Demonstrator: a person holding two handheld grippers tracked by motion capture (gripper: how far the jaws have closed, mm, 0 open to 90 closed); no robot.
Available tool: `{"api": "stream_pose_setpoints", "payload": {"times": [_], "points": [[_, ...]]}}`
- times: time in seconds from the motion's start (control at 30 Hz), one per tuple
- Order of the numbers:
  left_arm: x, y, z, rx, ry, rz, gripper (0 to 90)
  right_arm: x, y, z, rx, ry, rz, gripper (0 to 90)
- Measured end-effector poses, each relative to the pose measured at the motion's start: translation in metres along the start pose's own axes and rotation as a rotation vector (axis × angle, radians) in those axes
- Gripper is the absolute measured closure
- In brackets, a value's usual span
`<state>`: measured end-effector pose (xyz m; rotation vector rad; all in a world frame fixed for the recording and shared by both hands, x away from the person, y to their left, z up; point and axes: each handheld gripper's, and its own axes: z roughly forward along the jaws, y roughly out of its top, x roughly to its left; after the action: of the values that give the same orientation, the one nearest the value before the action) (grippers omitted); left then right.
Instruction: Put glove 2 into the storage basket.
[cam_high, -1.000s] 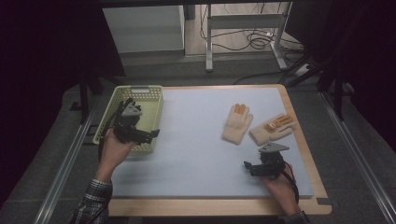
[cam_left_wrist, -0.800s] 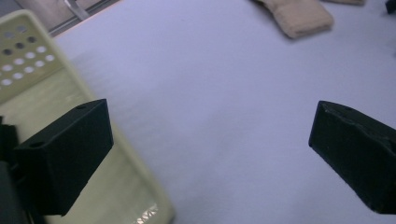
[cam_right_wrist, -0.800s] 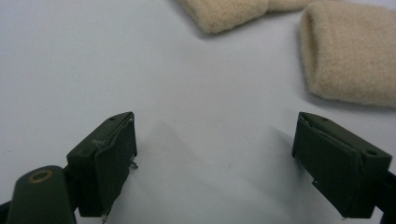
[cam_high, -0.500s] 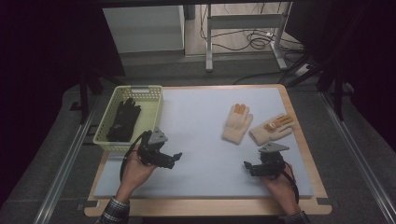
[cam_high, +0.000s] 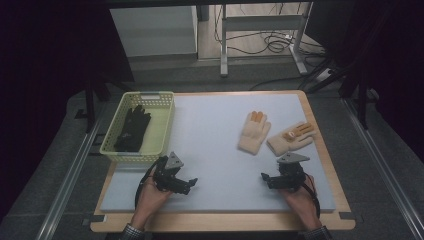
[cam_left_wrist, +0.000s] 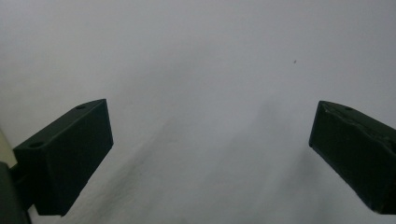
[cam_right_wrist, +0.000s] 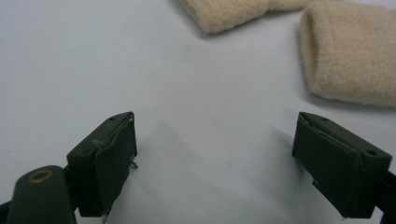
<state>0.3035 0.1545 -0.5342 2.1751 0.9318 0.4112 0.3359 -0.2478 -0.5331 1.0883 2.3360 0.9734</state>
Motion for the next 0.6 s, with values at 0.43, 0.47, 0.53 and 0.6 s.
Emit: {"api": "stream_pose_setpoints", "payload": {"times": [0.43, 0.47, 0.53, 0.6], "points": [[0.009, -0.015, 0.009, 0.049, -0.005, -0.066, 0.0, 0.000, 0.000, 0.000, 0.000, 0.006, 0.001, 13.9], [0.009, -0.015, 0.009, 0.048, -0.003, -0.064, 0.0, 0.000, 0.000, 0.000, 0.001, 0.005, 0.000, 14.1], [0.009, -0.015, 0.009, 0.047, -0.002, -0.062, 0.0, 0.000, 0.001, -0.001, 0.001, 0.006, -0.002, 14.7], [0.009, -0.015, 0.009, 0.046, -0.003, -0.062, 0.0, 0.000, 0.001, -0.001, -0.002, 0.009, 0.005, 16.7]]}}
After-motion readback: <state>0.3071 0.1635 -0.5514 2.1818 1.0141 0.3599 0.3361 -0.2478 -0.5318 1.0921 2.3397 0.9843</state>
